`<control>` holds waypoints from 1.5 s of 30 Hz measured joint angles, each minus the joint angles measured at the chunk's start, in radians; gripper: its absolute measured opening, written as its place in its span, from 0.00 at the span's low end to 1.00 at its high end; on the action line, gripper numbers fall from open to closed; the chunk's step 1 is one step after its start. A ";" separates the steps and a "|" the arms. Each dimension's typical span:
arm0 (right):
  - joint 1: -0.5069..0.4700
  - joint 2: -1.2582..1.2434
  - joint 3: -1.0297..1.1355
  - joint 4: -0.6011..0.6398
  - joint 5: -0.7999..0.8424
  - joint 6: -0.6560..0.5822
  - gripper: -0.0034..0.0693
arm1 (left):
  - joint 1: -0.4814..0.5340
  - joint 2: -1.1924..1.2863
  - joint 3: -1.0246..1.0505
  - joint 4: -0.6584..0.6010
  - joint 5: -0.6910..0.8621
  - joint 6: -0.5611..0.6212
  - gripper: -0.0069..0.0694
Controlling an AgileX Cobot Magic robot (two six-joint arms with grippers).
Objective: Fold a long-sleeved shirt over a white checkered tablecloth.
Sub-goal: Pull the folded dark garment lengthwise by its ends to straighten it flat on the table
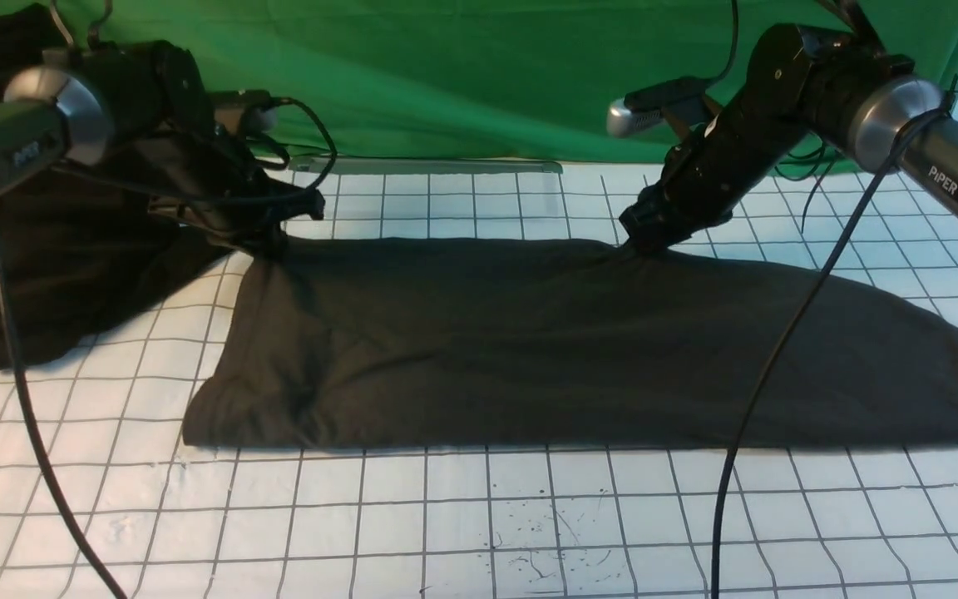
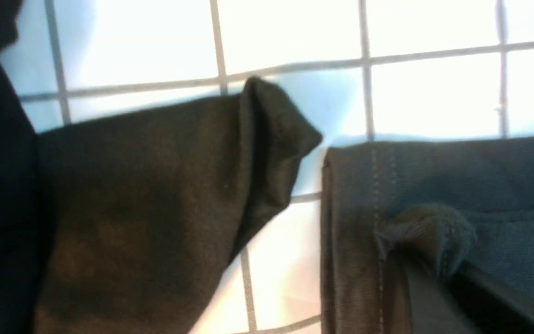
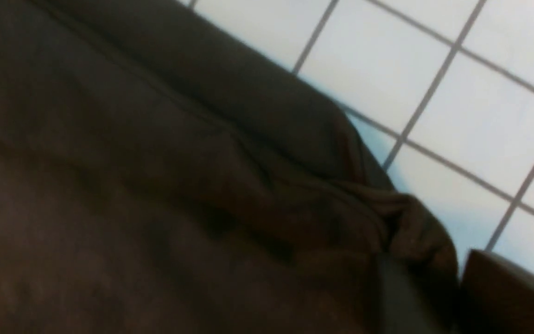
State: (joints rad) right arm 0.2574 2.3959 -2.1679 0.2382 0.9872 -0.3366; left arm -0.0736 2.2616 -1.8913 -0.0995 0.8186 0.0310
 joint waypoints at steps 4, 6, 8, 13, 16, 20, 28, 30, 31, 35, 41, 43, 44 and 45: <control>0.000 0.000 0.000 -0.003 0.000 -0.003 0.10 | 0.000 -0.033 0.000 0.000 -0.003 0.004 0.12; 0.000 0.000 0.000 -0.011 -0.023 -0.003 0.06 | 0.000 -0.061 0.000 0.000 -0.015 0.005 0.12; 0.000 0.000 0.000 -0.014 -0.041 -0.003 0.06 | 0.000 -0.072 0.000 0.001 -0.023 0.006 0.12; 0.000 0.000 0.000 -0.018 -0.101 0.005 0.06 | 0.000 -0.080 0.000 0.021 -0.063 0.006 0.12; 0.000 0.000 0.000 -0.018 -0.136 0.031 0.06 | 0.000 -0.080 0.000 0.047 -0.090 0.006 0.12; 0.000 0.003 0.000 -0.018 -0.154 0.040 0.06 | 0.000 -0.071 0.000 0.059 -0.117 0.006 0.12; 0.000 0.026 0.000 -0.019 -0.224 0.055 0.14 | 0.000 -0.029 0.000 0.065 -0.175 0.005 0.15; 0.000 0.025 -0.001 -0.020 -0.247 0.056 0.24 | 0.000 -0.020 0.000 0.069 -0.184 -0.001 0.22; 0.000 0.025 -0.001 -0.020 -0.247 0.056 0.25 | 0.000 -0.020 0.000 0.070 -0.184 -0.001 0.22; 0.000 0.019 -0.001 -0.021 -0.220 0.056 0.45 | 0.000 -0.020 0.000 0.148 -0.183 -0.054 0.47; 0.000 -0.103 -0.002 -0.061 -0.077 0.056 0.25 | 0.000 -0.108 0.000 0.230 -0.095 -0.089 0.71; -0.002 -0.193 -0.007 -0.120 0.012 0.056 0.11 | 0.000 -0.175 0.000 0.190 -0.036 -0.093 0.70; -0.006 -0.227 -0.011 -0.145 0.059 0.056 0.08 | 0.000 -0.203 0.000 0.145 -0.002 -0.077 0.66; -0.011 -0.252 -0.013 -0.158 0.091 0.056 0.07 | 0.000 -0.223 0.000 0.088 0.030 -0.052 0.59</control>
State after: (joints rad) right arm 0.2461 2.1441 -2.1810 0.0807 1.0781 -0.2801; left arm -0.0736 2.0381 -1.8913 -0.0111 0.8488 -0.0210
